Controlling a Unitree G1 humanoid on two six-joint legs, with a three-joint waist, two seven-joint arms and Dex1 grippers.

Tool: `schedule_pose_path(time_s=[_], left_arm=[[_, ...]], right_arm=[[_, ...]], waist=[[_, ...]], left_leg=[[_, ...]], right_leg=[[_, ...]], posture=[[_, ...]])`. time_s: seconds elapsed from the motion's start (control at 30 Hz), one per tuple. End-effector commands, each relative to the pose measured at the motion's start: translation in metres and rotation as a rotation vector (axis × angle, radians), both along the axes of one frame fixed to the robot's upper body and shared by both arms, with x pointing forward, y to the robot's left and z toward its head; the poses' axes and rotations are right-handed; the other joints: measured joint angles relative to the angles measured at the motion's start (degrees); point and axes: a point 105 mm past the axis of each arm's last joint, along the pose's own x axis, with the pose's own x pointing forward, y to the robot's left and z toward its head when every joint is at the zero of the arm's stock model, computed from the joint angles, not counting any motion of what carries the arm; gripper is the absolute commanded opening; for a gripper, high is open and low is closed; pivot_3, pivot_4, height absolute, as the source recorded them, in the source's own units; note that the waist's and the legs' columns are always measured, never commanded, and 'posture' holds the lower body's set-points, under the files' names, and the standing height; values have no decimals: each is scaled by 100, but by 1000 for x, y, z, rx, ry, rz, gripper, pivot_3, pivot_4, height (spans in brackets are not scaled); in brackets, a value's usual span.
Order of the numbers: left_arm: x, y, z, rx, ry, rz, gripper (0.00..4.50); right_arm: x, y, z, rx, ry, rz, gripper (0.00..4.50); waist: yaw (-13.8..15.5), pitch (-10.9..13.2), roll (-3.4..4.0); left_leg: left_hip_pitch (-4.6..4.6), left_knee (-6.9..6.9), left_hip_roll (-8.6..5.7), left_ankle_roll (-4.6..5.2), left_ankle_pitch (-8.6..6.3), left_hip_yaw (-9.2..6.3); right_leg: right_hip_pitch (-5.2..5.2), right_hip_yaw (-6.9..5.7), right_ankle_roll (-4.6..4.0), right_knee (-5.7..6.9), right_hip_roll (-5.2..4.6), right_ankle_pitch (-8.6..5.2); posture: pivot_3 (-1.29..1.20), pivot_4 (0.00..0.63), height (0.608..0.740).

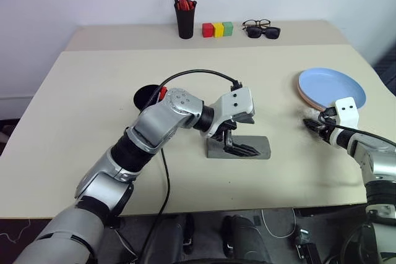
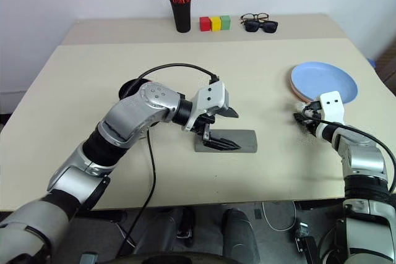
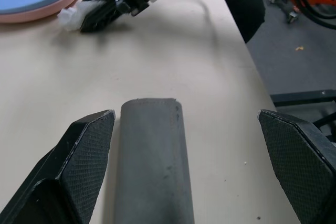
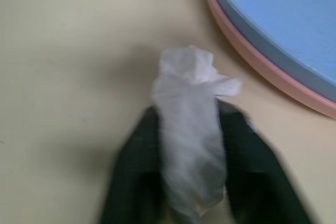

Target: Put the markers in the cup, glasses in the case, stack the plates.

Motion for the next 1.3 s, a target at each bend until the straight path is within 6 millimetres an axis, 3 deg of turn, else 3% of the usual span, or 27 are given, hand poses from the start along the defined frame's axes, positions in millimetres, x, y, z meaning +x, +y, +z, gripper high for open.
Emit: schedule_pose_path(time_s=[0.03,0.2,0.3,0.4,0.47,0.57,0.7,0.8,1.07,1.17,1.3], left_arm=[[-4,-2,12,-36,-33,-15,4500],[-3,-3,12,-37,-32,-14,4500],[-2,-2,11,-37,-31,-13,4500],[-1,-2,9,-34,-40,-6,4500],[1,-1,10,-39,-49,13,4500],[4,2,12,-46,-55,37,4500],[5,5,14,-52,-60,48,4500],[4,3,18,-74,-66,47,4500],[-3,5,31,-158,-91,18,4500],[-11,7,51,-276,-149,-4,4500],[-12,18,71,-382,-182,20,4500]], right_arm=[[-6,-4,35,-8,-113,-7,204],[-13,3,87,33,-268,34,204],[2,-7,119,-6,-377,-25,204],[23,-25,118,-80,-378,-102,204],[37,-36,100,-105,-327,-137,204],[46,-44,78,-122,-265,-158,1021],[49,-50,70,-140,-246,-186,2928],[49,-55,82,-151,-291,-201,4469],[43,-45,113,-74,-436,-129,4469],[29,-26,130,-4,-517,-31,4469],[13,-3,130,29,-509,39,4469]], waist=[[-1,0,1],[-21,0,2],[-49,0,2],[-57,2,-2],[-30,2,-4],[-13,3,-3],[-35,5,1],[-61,5,1],[-46,5,1],[-11,5,1],[-19,4,2]], left_leg=[[0,0,0,0,0,0],[-1,-3,1,0,-1,0],[0,-1,1,0,-1,0],[2,0,1,-7,-1,1],[3,-2,1,-7,1,1],[1,-5,0,-7,3,3],[-4,-15,0,-32,20,15],[-4,-17,0,-32,21,19],[-2,-14,0,-30,20,17],[-3,-16,1,-30,19,13],[-4,-17,1,-12,7,9]], right_leg=[[-1,0,0,-1,0,0],[-4,1,1,1,0,0],[-4,2,1,1,0,1],[-5,2,-2,2,1,2],[-4,0,-4,1,2,0],[-3,1,-5,-3,4,0],[-10,3,-4,-4,2,1],[-11,3,-3,-6,2,1],[-8,4,-2,-4,1,2],[-9,4,-2,-4,-2,2],[-9,3,-1,-3,-4,2]], posture=[[0,150,740],[0,150,740],[0,150,740],[0,150,740],[0,150,740],[0,150,740],[0,150,740],[0,150,740],[0,150,740],[0,150,740],[0,150,740]])
